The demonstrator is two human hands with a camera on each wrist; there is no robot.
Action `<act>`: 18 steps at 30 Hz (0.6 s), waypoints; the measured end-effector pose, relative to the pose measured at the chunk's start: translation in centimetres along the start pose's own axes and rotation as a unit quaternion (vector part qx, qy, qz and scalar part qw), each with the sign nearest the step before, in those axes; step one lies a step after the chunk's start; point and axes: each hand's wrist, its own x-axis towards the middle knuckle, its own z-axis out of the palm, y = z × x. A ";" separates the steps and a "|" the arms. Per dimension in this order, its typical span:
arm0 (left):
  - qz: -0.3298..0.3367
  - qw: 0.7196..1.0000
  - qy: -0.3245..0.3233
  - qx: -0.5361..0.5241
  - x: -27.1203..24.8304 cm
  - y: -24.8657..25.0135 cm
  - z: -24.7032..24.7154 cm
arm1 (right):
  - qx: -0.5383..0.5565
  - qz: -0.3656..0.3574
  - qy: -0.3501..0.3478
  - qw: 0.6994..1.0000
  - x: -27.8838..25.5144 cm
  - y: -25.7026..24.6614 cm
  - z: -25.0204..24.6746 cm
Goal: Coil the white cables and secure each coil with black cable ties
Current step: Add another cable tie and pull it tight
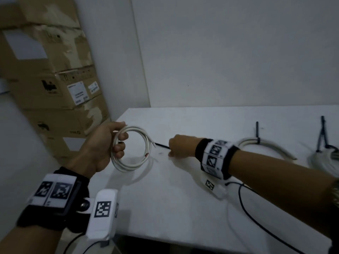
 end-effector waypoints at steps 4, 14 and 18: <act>-0.001 1.000 -0.027 0.009 -1.6 0.0 4.5 | 0.141 0.070 -0.011 0.987 -8.0 2.3 0.7; 0.020 0.990 -0.104 0.097 -4.6 -0.8 18.4 | 0.524 0.113 0.101 0.838 -30.0 8.8 -1.2; 0.023 0.980 -0.151 0.128 -5.9 -0.5 24.0 | 0.568 0.095 0.147 0.804 -32.4 8.8 -0.7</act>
